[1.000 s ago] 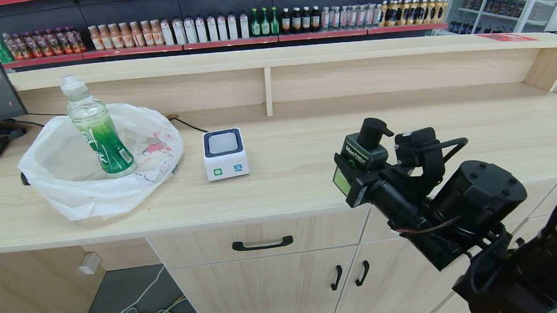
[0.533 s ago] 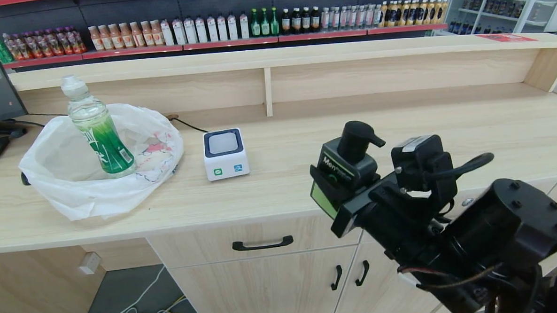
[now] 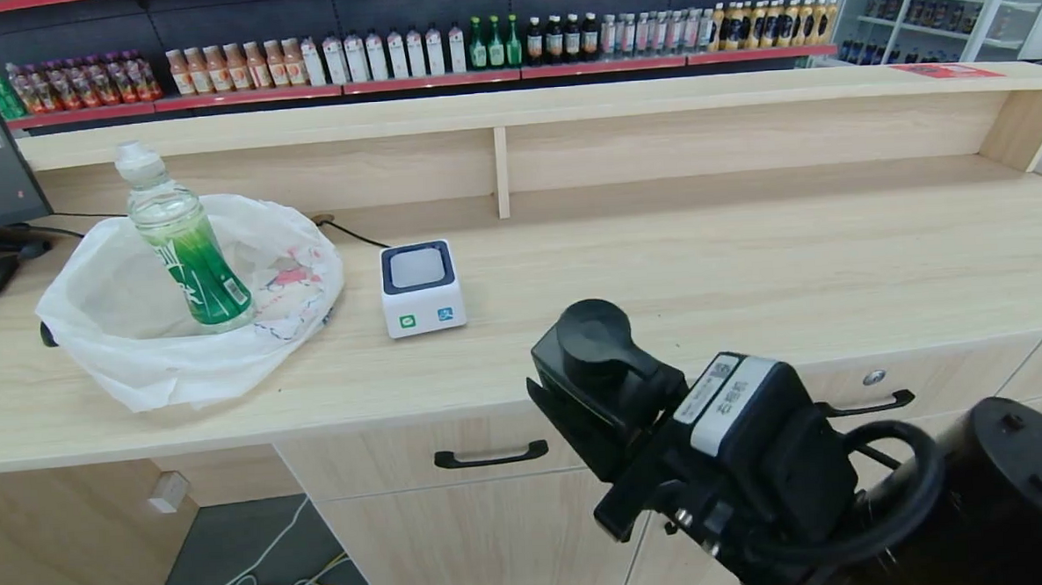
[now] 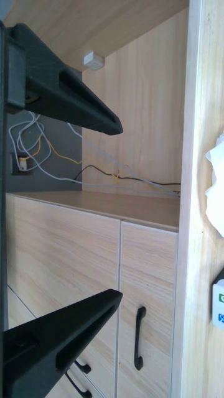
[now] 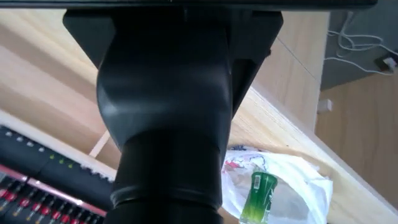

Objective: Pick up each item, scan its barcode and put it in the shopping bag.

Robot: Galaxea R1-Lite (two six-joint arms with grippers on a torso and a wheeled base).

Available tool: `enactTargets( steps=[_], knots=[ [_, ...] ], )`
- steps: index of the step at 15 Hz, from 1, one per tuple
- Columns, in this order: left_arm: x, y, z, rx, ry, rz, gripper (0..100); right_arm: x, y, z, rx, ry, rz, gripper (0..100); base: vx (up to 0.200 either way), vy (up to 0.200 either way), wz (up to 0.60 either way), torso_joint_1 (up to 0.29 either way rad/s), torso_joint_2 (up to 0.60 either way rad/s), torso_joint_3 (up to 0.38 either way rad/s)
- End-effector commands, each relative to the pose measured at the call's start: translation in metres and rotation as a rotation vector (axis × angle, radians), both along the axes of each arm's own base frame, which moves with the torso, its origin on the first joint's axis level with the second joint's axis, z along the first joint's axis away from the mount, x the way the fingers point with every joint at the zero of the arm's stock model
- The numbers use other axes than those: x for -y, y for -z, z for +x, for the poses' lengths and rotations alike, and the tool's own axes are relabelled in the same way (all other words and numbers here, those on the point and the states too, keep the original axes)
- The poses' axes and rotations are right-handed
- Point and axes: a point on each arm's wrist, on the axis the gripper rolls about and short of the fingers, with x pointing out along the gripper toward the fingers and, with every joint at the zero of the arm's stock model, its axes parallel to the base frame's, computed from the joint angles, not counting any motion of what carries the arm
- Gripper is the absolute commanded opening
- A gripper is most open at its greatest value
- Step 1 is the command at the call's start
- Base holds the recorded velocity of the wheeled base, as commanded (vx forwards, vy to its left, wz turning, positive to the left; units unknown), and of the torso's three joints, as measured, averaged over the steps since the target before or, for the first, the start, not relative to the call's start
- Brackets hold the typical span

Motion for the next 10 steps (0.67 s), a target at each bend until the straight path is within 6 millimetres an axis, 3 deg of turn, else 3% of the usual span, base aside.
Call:
enactTargets(
  steps=[1, 5, 10],
  knots=[
    [0.0, 0.0, 0.0, 0.0, -0.001, 0.0, 100, -0.007, -0.004, -0.012, 0.082, -0.018, -0.056, 0, 0.0, 0.0, 0.0, 0.0, 0.0, 0.0],
    [0.0, 0.0, 0.0, 0.0, -0.001, 0.0, 100, -0.03, -0.015, -0.039, 0.355, -0.041, -0.22, 0, 0.0, 0.0, 0.0, 0.0, 0.0, 0.0],
    [0.0, 0.0, 0.0, 0.0, -0.001, 0.0, 100, -0.024, -0.027, -0.043, 0.524, 0.023, -0.306, 0, 0.0, 0.0, 0.0, 0.0, 0.0, 0.0]
  ],
)
